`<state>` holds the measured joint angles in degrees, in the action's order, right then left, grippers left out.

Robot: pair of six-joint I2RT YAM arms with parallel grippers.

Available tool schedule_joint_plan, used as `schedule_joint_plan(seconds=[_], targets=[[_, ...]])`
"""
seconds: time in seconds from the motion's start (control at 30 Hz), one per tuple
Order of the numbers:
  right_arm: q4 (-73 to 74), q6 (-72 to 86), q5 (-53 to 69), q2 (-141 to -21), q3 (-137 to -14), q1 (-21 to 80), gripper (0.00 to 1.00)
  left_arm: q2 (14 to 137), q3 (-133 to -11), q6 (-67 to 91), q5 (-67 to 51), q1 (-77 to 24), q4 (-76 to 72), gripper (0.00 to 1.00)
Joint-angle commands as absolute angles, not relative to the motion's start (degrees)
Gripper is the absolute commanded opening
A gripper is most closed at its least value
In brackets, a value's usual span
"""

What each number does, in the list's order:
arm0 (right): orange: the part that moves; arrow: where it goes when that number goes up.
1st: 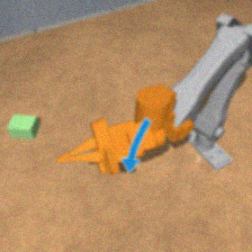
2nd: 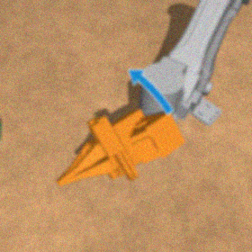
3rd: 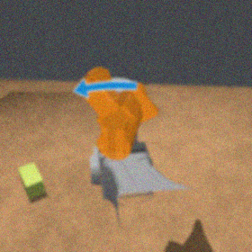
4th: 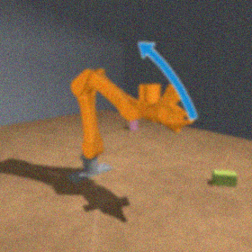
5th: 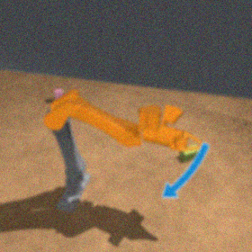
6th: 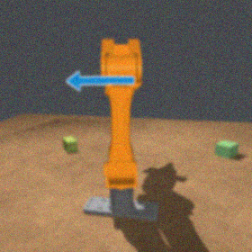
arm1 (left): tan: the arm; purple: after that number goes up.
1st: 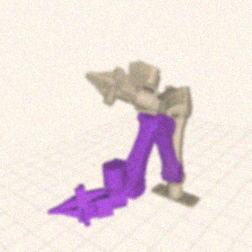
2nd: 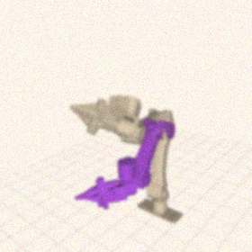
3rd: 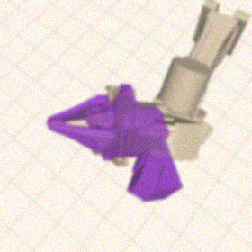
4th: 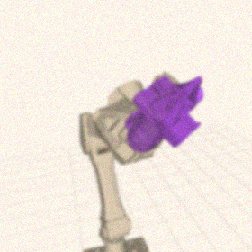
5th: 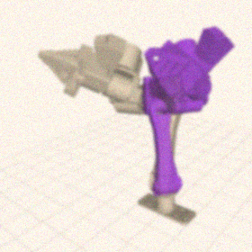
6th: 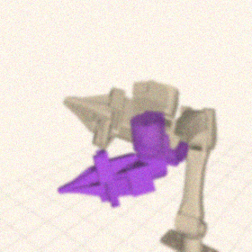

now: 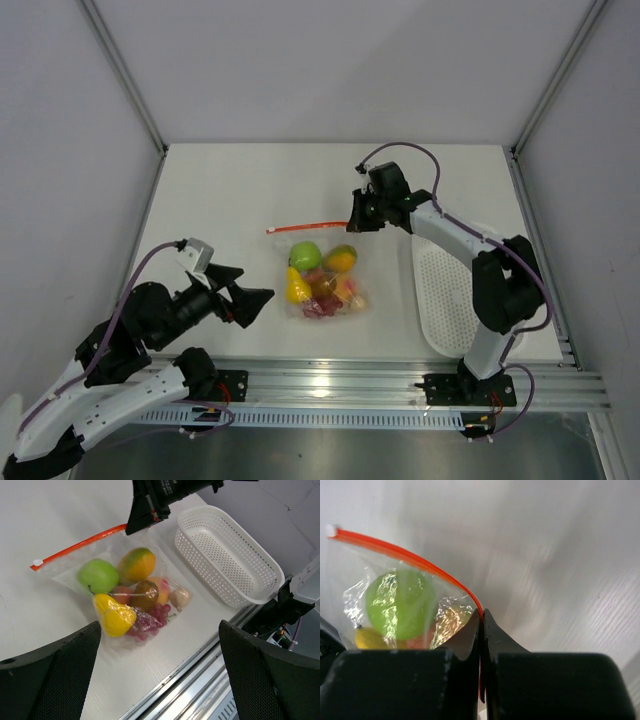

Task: Place the food in the zip-top bag and seal the zipper
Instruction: Place the zipper food storage bag at the center of the board, then reset both arms

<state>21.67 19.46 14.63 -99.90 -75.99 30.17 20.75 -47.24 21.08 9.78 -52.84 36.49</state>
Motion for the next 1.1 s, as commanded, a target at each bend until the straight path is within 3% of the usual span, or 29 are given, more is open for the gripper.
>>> schedule_joint_plan(seconds=[0.0, 0.1, 0.2, 0.33, 0.5, 0.57, 0.63, 0.7, 1.07], targets=[[23.12, 20.65, 12.3, -107.21, -83.23, 29.18, 0.0, 19.43, -46.15, 23.81, 8.26, -52.56, 37.09, 0.99], [22.68, 21.09, 10.99, -109.59, -84.81, 29.0, 0.0, 18.55, -45.44, 24.69, 7.03, -52.56, 37.35, 0.99], [23.11, 20.66, 9.58, -110.3, -85.87, 29.0, 0.08, 18.11, -44.39, 25.57, 5.89, -52.56, 37.44, 1.0], [23.12, 19.34, 7.91, -108.29, -85.17, 29.0, 0.41, 18.1, -43.25, 26.63, 5.27, -52.56, 36.65, 1.0], [23.47, 17.4, 5.1, -102.84, -82.1, 29.0, 0.66, 19.59, -42.54, 27.68, 4.83, -52.56, 34.63, 0.99], [23.2, 17.14, 5.45, -99.15, -80.52, 29.0, 0.7, 20.3, -42.28, 28.12, 4.57, -52.56, 33.32, 0.99], [22.77, 17.23, 5.28, -96.34, -77.45, 29.18, 0.9, 21.09, -41.4, 28.21, 4.39, -52.47, 32.09, 0.99], [22.33, 17.58, 4.22, -91.6, -74.98, 29.53, 0.99, 22.84, -40.79, 28.21, 4.57, -52.3, 31.21, 1.0], [26.19, 20.21, -7.46, -68.31, -58.29, 35.5, 0.99, 33.83, -38.76, 27.86, -9.48, -40.36, 19.78, 0.99]])
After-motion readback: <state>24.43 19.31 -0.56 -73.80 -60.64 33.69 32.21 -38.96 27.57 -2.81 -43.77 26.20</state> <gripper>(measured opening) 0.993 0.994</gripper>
